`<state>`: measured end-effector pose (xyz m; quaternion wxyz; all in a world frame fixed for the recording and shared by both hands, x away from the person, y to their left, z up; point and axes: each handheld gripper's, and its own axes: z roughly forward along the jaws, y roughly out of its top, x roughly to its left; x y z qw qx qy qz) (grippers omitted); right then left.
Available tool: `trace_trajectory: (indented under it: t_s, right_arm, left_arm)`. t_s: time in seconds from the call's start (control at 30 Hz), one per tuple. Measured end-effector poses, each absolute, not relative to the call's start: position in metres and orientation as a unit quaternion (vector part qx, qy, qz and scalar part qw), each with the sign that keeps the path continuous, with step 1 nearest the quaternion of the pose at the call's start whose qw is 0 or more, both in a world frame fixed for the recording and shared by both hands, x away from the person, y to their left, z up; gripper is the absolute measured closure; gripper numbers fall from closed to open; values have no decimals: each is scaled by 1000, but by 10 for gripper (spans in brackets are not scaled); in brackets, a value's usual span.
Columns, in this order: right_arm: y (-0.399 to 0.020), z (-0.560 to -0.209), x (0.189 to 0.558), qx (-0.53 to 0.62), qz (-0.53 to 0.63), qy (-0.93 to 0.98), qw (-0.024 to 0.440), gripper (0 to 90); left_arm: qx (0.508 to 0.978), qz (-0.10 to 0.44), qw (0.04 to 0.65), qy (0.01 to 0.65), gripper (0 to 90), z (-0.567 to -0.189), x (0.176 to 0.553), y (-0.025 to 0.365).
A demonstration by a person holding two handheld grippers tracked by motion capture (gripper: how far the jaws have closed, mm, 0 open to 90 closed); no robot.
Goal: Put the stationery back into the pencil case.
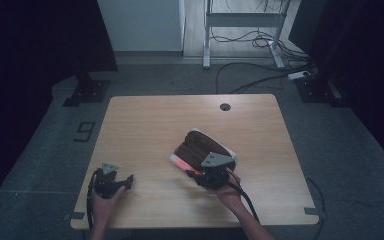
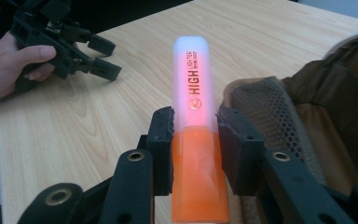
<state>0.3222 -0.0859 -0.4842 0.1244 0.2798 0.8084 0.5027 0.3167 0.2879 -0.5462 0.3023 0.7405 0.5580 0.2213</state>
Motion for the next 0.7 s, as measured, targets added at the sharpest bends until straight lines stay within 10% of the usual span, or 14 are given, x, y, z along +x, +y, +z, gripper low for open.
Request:
trace_trajectory:
  t_s: [0.7]
  right_arm:
    - [-113, -482, 338, 312, 500, 795, 145, 657]
  left_arm:
    - [741, 221, 302, 558, 188, -546, 317, 288]
